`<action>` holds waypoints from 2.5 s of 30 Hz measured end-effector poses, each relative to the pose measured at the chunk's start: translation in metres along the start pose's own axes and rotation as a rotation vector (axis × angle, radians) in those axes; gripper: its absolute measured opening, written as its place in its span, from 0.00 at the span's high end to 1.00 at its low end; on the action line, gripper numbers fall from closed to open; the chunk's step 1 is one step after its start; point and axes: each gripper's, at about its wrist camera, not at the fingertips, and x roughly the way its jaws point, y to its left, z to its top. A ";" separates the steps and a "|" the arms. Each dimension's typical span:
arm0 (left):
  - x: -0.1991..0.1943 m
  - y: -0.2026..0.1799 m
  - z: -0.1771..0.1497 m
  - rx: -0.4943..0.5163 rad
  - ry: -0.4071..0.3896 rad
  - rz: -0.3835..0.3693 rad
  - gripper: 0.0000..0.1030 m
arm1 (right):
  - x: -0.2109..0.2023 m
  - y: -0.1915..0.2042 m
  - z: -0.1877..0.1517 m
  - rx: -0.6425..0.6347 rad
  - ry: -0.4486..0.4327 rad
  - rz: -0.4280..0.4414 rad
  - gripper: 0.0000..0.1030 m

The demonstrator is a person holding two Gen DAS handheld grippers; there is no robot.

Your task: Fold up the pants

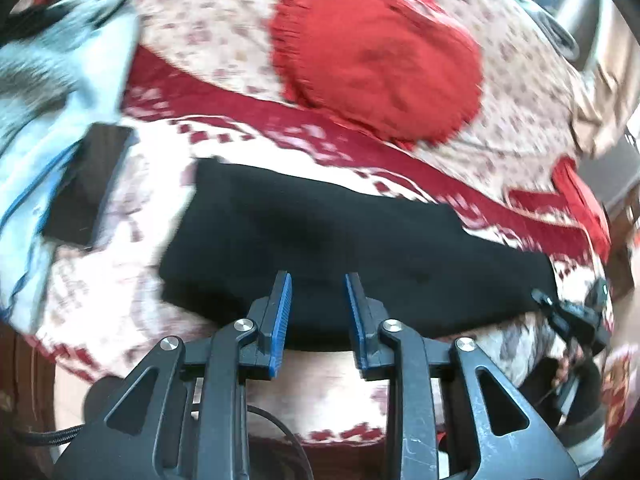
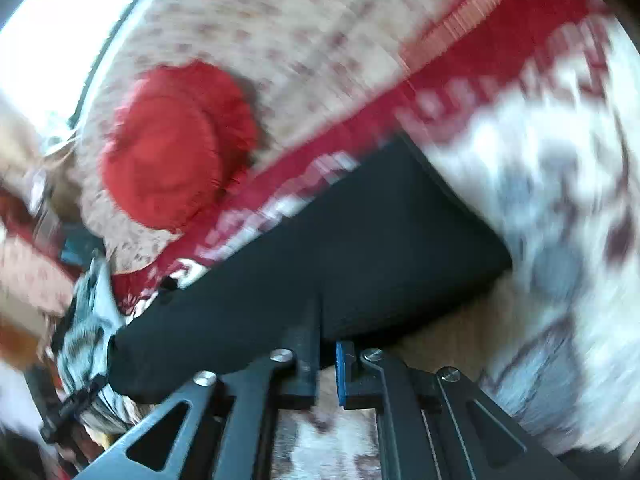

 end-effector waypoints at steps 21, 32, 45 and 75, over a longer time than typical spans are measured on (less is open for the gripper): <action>0.023 0.056 0.008 -0.151 -0.011 0.093 0.42 | 0.104 0.253 -0.159 -1.065 0.278 0.217 0.62; 0.020 0.050 0.011 -0.114 -0.016 0.088 0.60 | 0.125 0.283 -0.147 -1.031 0.297 0.263 0.94; 0.024 0.071 0.006 -0.128 -0.051 0.163 0.60 | 0.128 0.273 -0.171 -0.999 0.282 0.221 0.92; 0.074 0.090 0.057 -0.150 0.010 0.323 0.54 | 0.172 0.232 -0.034 -0.638 0.148 0.068 0.85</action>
